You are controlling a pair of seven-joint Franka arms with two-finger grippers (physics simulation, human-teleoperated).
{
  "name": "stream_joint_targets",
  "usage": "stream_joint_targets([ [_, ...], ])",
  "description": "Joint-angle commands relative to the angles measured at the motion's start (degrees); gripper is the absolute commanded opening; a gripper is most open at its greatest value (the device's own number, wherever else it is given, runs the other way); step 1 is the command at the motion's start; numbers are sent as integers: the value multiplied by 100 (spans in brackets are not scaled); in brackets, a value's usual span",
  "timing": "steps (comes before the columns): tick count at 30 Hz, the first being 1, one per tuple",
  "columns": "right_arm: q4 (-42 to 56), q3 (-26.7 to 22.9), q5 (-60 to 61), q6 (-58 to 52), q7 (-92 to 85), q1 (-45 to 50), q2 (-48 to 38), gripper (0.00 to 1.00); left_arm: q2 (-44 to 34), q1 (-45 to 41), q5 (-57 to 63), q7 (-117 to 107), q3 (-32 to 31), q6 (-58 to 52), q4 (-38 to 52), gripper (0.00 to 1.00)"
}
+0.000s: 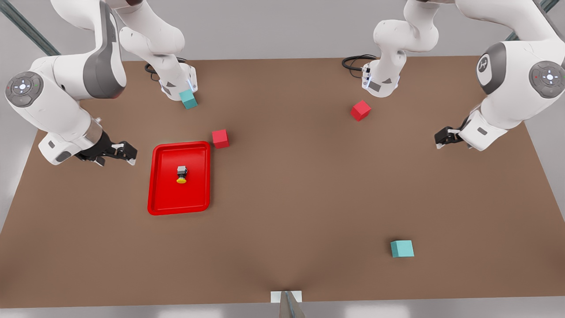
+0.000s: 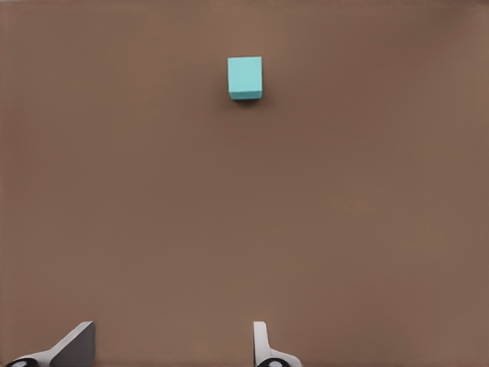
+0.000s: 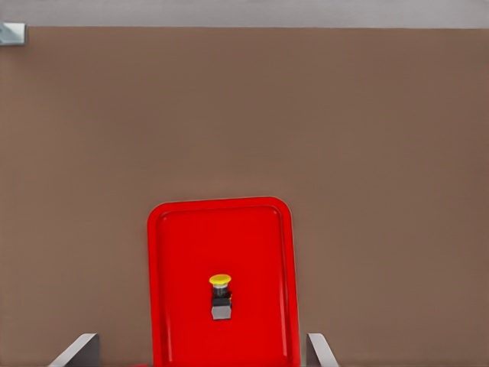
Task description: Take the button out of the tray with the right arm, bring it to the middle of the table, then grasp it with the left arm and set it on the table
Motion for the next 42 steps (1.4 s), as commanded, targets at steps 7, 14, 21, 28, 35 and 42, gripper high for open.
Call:
stream_joint_targets([
  [7,30,3,-49,27,62,231,383,100,161,-41,5,-20,4,197,3,100],
  [14,-988,11,-260,-580,554,363,929,100,302,-173,-13,-20,4,276,3,100],
  [21,-3617,11,-287,2970,457,327,682,100,390,-182,-13,-20,4,355,-6,100],
  [28,-4180,91,-287,5045,527,380,1544,100,434,-182,-13,-20,4,372,-6,100],
  [35,-4593,91,-287,5256,510,328,1491,100,469,-182,-13,-20,4,390,-6,100],
  [42,-5006,91,-287,5256,466,310,1482,100,513,-182,-13,-20,4,425,-6,100],
])
